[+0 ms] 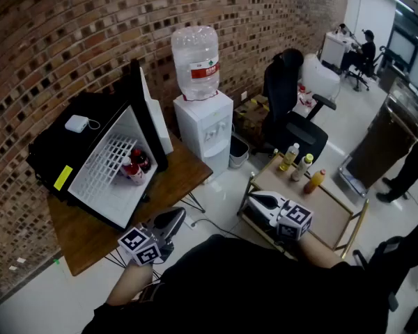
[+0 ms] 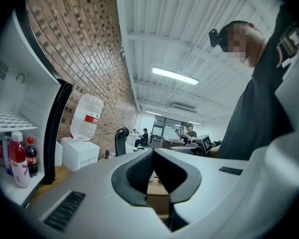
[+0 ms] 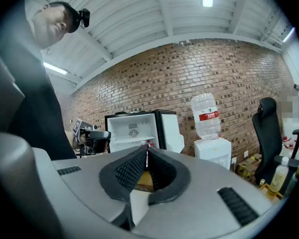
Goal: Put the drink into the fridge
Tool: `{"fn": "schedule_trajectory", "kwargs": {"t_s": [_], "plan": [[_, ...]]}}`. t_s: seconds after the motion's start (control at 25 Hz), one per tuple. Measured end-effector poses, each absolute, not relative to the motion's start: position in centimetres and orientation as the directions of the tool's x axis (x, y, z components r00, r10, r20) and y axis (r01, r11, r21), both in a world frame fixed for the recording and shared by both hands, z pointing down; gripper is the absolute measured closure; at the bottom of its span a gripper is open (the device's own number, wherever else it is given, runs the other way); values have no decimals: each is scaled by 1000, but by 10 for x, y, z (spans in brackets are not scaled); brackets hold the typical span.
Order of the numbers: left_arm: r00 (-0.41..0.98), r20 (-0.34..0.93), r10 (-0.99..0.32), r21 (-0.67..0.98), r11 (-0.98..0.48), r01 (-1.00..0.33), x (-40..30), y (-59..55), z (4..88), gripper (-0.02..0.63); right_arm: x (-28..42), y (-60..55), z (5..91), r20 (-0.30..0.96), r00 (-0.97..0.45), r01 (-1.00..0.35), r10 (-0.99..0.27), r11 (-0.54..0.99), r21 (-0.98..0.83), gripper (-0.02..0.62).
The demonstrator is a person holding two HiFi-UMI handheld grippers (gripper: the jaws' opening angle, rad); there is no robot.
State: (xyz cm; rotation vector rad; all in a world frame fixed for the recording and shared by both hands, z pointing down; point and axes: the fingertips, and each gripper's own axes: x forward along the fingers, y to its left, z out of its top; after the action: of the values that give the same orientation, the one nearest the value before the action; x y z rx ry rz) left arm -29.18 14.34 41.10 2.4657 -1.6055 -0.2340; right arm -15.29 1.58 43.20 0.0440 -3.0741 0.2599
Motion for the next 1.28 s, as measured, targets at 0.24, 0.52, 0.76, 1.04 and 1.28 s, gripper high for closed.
{"fn": "schedule_trajectory", "kwargs": {"t_s": [0.24, 0.52, 0.76, 1.04, 1.28], "plan": [[421, -17, -907, 228, -414, -881, -284, 120, 406, 604, -140, -10, 431, 54, -996, -74, -67, 985, -155, 560], [508, 36, -861, 197, -492, -848, -249, 57, 405, 604, -96, -75, 447, 72, -976, -212, -205, 971, -110, 380], [582, 84, -809, 199, -559, -805, -186, -29, 420, 604, -18, -156, 474, 99, -930, -363, -355, 928, -84, 293], [670, 125, -732, 214, -640, -738, -65, -135, 450, 604, 117, -258, 518, 161, -816, -570, -555, 819, -68, 222], [724, 213, -657, 238, -683, -690, 33, -211, 514, 604, 193, -341, 589, 258, -726, -669, -638, 742, -48, 132]]}}
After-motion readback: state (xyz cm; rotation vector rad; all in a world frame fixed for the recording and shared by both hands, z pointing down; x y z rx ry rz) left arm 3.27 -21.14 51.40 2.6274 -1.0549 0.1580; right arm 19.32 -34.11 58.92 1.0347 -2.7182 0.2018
